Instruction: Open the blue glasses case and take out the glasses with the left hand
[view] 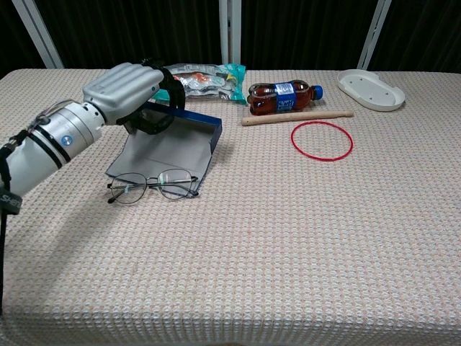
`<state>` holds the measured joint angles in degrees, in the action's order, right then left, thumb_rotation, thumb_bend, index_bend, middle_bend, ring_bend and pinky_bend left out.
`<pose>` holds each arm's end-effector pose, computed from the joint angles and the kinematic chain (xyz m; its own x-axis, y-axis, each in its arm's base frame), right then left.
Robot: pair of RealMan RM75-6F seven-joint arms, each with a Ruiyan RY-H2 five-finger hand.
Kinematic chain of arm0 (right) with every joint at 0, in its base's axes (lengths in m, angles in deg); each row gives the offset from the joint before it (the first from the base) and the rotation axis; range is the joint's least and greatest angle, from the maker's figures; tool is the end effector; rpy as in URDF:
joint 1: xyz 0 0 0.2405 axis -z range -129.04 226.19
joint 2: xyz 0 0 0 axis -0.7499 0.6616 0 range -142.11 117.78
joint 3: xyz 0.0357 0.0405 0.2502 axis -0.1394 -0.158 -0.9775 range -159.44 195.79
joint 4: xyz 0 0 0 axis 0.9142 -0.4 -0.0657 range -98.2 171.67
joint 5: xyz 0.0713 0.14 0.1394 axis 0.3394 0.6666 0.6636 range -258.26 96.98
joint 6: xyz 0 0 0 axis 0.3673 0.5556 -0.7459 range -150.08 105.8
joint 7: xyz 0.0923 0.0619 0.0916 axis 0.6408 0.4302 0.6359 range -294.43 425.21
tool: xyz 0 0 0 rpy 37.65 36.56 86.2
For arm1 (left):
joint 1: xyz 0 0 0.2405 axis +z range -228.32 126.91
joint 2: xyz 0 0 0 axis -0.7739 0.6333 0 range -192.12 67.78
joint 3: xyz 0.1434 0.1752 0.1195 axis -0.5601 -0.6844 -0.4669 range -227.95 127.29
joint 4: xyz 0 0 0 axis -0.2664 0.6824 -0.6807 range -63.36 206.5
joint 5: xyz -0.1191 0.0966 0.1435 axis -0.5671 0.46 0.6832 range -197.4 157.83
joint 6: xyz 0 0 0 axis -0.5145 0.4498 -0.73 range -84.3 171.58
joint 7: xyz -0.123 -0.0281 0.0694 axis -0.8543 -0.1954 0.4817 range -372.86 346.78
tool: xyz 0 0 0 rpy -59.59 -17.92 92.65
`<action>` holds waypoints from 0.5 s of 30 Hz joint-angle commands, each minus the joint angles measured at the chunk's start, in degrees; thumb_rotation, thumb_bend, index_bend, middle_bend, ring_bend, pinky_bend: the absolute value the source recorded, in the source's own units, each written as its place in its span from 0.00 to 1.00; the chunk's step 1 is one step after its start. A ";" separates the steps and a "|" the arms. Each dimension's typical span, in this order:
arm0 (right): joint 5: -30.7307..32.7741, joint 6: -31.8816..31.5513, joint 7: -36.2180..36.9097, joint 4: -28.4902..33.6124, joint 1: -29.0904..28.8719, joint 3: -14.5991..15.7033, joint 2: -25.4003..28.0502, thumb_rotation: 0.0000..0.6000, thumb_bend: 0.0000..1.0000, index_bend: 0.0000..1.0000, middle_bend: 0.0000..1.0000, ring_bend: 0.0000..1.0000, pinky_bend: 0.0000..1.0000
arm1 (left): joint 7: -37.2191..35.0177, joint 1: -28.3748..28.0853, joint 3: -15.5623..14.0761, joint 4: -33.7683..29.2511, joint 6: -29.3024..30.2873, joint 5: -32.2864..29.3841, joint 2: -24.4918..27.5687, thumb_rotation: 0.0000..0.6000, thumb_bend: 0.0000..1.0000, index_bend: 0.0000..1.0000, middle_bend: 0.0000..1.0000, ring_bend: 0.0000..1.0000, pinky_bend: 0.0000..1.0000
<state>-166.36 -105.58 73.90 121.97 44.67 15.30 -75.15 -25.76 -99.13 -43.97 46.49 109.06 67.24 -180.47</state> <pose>-0.3417 -0.1775 0.1765 0.3893 -0.0254 0.9208 -0.9205 0.0247 0.3899 -0.1587 0.3927 -0.0801 0.4537 -0.0207 0.8909 0.7605 -0.5121 -0.3993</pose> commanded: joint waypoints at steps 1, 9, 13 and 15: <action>-0.06 -0.20 -0.04 0.07 0.10 -0.01 0.06 1.00 0.36 0.00 0.05 0.00 0.00 | 3.43 -2.38 3.05 -4.65 -8.30 -4.25 2.24 1.00 0.46 0.25 0.32 0.11 0.00; -0.60 -0.65 -0.19 0.21 0.31 0.17 0.09 1.00 0.36 0.00 0.05 0.00 0.00 | 11.60 0.76 5.81 -25.70 -9.66 -9.48 11.96 1.00 0.39 0.07 0.20 0.02 0.00; -0.95 -0.62 -0.08 0.06 0.17 0.22 -0.07 1.00 0.36 0.00 0.05 0.00 0.00 | 17.03 4.36 4.98 -40.10 -7.48 -11.12 18.08 1.00 0.39 0.11 0.19 0.02 0.00; -1.10 -0.57 0.01 -0.06 0.09 0.24 -0.15 1.00 0.36 0.00 0.05 0.00 0.00 | 19.07 5.96 3.78 -46.33 -6.74 -11.37 20.73 1.00 0.39 0.14 0.19 0.02 0.00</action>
<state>-167.46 -106.14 73.90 121.92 44.76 15.53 -75.29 -12.46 -96.98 -39.36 12.05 100.72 58.07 -166.45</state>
